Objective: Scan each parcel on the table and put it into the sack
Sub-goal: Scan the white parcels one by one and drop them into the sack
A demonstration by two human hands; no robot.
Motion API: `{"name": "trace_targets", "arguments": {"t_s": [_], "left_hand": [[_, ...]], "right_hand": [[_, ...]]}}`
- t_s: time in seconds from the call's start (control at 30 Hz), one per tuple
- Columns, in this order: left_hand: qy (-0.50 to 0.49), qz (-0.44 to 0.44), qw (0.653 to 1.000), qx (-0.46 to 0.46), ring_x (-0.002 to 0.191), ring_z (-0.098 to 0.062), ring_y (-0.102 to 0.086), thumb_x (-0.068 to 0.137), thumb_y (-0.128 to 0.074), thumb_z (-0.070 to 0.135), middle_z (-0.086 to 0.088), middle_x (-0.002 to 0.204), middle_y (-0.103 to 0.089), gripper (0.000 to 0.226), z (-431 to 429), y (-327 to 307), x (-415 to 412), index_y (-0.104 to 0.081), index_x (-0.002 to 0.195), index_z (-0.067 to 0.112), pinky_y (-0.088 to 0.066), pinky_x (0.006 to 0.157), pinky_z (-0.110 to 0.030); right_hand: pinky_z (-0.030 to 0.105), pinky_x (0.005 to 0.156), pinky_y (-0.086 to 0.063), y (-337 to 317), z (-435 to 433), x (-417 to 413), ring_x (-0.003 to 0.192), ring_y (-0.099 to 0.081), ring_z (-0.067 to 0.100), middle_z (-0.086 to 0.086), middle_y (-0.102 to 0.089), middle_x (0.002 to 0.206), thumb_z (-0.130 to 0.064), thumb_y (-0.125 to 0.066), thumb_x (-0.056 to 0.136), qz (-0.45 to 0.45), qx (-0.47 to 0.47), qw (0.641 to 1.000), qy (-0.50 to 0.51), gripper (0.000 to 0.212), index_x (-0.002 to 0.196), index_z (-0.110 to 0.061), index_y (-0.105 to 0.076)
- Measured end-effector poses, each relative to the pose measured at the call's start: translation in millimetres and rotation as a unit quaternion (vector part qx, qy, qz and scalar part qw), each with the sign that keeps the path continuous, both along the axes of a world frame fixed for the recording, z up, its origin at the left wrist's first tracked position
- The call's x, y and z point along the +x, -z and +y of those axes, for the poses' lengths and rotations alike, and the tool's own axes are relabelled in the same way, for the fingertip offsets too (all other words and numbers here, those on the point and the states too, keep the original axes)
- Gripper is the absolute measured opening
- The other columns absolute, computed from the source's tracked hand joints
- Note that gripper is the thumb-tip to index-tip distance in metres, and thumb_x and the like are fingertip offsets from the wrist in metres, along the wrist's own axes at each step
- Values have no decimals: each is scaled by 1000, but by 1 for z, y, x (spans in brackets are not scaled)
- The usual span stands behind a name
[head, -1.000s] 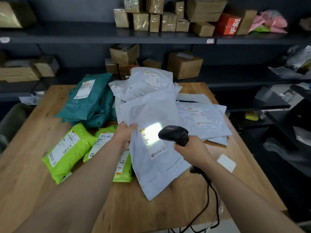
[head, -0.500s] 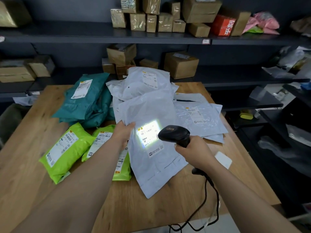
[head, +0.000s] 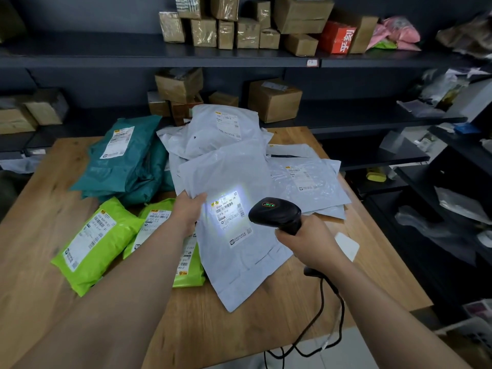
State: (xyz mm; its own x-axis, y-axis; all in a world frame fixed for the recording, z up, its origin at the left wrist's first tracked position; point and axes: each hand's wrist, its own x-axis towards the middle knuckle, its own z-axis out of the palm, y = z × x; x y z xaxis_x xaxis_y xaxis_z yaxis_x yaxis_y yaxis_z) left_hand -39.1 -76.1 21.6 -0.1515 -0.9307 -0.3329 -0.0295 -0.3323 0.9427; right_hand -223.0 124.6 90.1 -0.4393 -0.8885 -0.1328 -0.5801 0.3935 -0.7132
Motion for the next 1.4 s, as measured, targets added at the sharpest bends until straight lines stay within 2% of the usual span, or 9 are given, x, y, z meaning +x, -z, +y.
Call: {"name": "trace_targets", "arguments": {"t_s": [0.2,0.4,0.47,0.67,0.9,1.0,1.13,1.27,1.4], "left_hand": [[-15,-20,1000,8,110,-32,-60,94,-58,11,-15,122,-63,32,1,-3,-1,-57,125,6,-50,92,-41],[-27,-3,1000,-6,109,-31,-61,94,-57,10,-14,123,-63,34,19,-26,14,-55,128,6,-49,97,-47],[-47,16,999,-16,100,-27,-65,94,-57,8,-14,121,-64,30,27,-36,31,-58,124,5,-53,87,-39],[-149,65,987,-15,66,-10,-70,94,-56,5,-6,97,-67,18,62,-74,121,-61,111,7,-56,55,-23],[-275,47,960,-1,70,-21,-73,94,-60,13,-7,85,-76,22,113,-102,276,-60,114,5,-57,54,-29],[-296,35,954,16,84,-26,-72,90,-63,11,-12,102,-74,29,137,-97,363,-60,118,5,-57,64,-33],[-259,-18,966,20,103,-24,-67,87,-62,5,-1,118,-68,44,171,-83,492,-55,126,26,-54,90,-45],[-272,-55,960,37,110,-25,-61,83,-64,-6,-2,128,-58,69,194,-74,611,-42,139,29,-53,86,-44],[-316,-77,945,28,102,-28,-64,83,-64,-7,-3,112,-64,55,187,-74,707,-47,126,22,-51,92,-50]], "right_hand": [[32,51,-37,4,0,-4,49,-43,17,3,-45,49,-29,-64,80,-41,-9,999,6,32,61,-11,-45],[27,60,-54,3,-15,-18,59,-66,8,2,-73,74,-40,-72,79,-207,-27,977,37,22,87,-19,-68],[35,74,-54,7,-29,-20,78,-69,19,6,-72,87,-39,-76,77,-271,-25,961,46,25,90,-19,-70],[29,75,-50,12,-74,24,92,-68,18,1,-74,98,-37,-80,71,-360,32,930,-67,32,96,-17,-76],[39,79,-56,5,-101,175,83,-73,23,4,-77,90,-33,-80,73,-394,69,894,-200,18,85,-20,-79],[38,79,-53,4,-107,267,86,-70,27,9,-76,86,-25,-79,77,-372,42,903,-210,11,81,-15,-76],[35,75,-49,9,-111,398,86,-67,28,10,-72,85,-27,-80,76,-371,36,901,-223,20,88,-12,-73],[43,84,-53,13,-113,529,90,-67,31,16,-71,95,-34,-80,75,-357,67,899,-243,26,90,-14,-71],[37,77,-53,18,-125,637,89,-65,28,8,-69,95,-36,-79,77,-359,89,896,-244,37,105,-14,-69]]}}
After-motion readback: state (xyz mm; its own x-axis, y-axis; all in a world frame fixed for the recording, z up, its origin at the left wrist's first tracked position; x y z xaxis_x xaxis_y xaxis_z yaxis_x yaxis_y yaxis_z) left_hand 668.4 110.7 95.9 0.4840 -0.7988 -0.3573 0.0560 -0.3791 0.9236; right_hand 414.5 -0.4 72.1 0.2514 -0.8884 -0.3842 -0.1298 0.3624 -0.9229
